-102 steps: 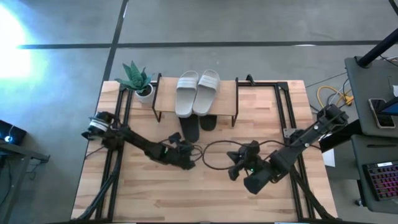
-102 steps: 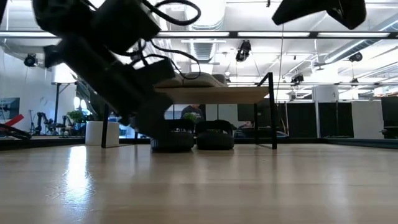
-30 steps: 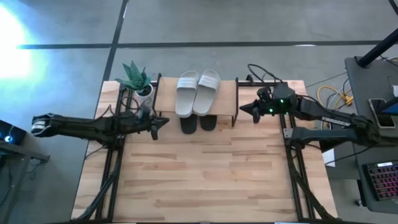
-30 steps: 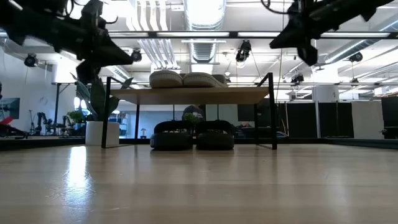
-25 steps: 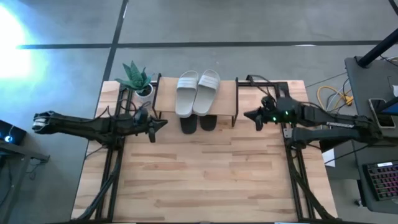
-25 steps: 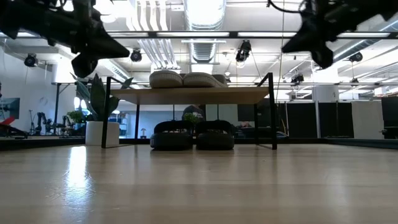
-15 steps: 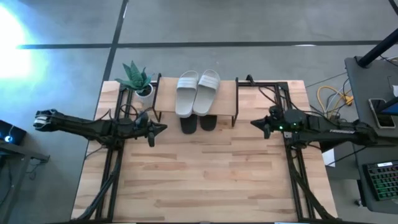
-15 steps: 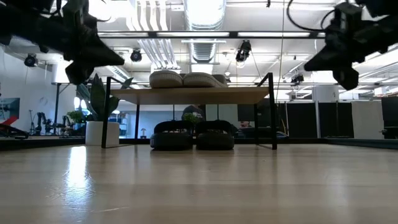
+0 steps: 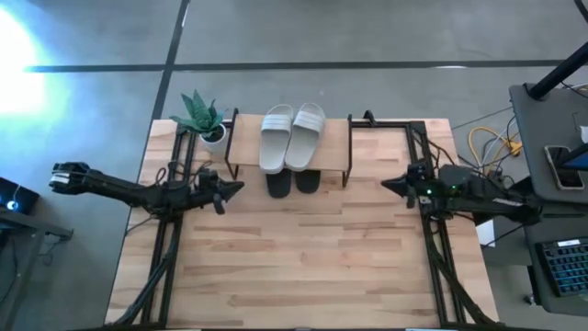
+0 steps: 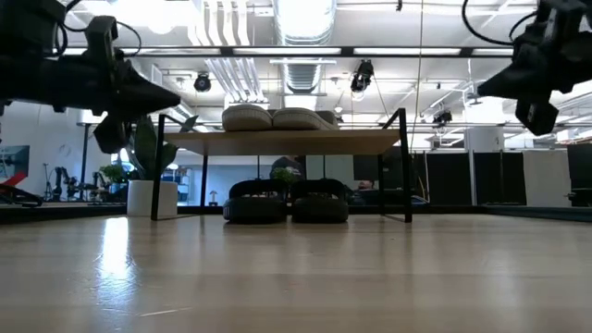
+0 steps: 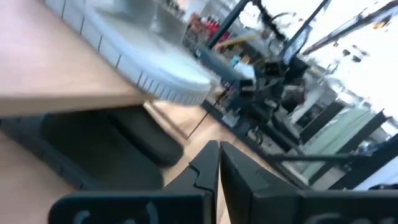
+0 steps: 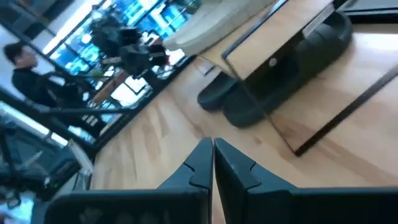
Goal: Pick and place slides into the shelf
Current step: Return to Home Position
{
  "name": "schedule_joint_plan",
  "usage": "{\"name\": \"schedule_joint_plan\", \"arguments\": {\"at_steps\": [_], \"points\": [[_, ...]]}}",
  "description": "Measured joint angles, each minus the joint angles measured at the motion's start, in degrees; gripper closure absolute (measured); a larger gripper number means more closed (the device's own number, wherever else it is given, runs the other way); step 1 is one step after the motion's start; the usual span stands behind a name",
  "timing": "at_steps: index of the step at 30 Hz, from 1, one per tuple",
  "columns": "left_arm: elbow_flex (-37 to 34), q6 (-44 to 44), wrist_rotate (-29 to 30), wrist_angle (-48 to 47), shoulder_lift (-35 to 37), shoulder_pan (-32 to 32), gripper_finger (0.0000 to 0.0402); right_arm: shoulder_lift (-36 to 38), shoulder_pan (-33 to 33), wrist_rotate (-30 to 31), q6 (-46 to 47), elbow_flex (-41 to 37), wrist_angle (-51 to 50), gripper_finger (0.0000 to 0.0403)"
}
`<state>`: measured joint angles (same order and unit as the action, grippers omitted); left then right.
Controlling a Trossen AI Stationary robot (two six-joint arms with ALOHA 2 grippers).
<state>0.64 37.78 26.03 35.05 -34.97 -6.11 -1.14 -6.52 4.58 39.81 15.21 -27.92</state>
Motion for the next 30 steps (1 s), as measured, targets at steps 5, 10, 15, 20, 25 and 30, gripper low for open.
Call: {"name": "schedule_joint_plan", "arguments": {"at_steps": [5, 10, 15, 20, 25, 30], "points": [[-0.13, 0.83, 4.09, 0.27, -0.99, 0.0, 0.0402, -3.94, 0.0, 3.29, 0.22, -0.19, -0.69, 0.0394], [-0.1, 0.85, 4.24, 0.43, -2.11, 0.0, 0.0402, -7.18, 0.03, 1.11, 6.03, -0.2, -0.03, 0.0394], [0.05, -4.47, 2.71, 2.73, -2.76, -0.1, 0.0402, -9.88, 0.02, 3.01, -8.71, -0.23, 10.78, 0.0394], [-0.13, -19.15, -1.67, 11.96, -2.52, -0.09, 0.0402, -10.89, 0.15, -15.36, -24.67, -1.28, 24.78, 0.0394], [-0.17, -22.06, -0.69, 11.99, -2.25, 0.07, 0.0402, -10.88, 0.13, -16.85, -22.16, -5.72, 28.52, 0.0394], [-0.19, -21.62, -0.43, 11.99, -3.72, 0.08, 0.0402, -10.95, 0.11, -12.46, -19.06, -11.34, 35.73, 0.0394]]}}
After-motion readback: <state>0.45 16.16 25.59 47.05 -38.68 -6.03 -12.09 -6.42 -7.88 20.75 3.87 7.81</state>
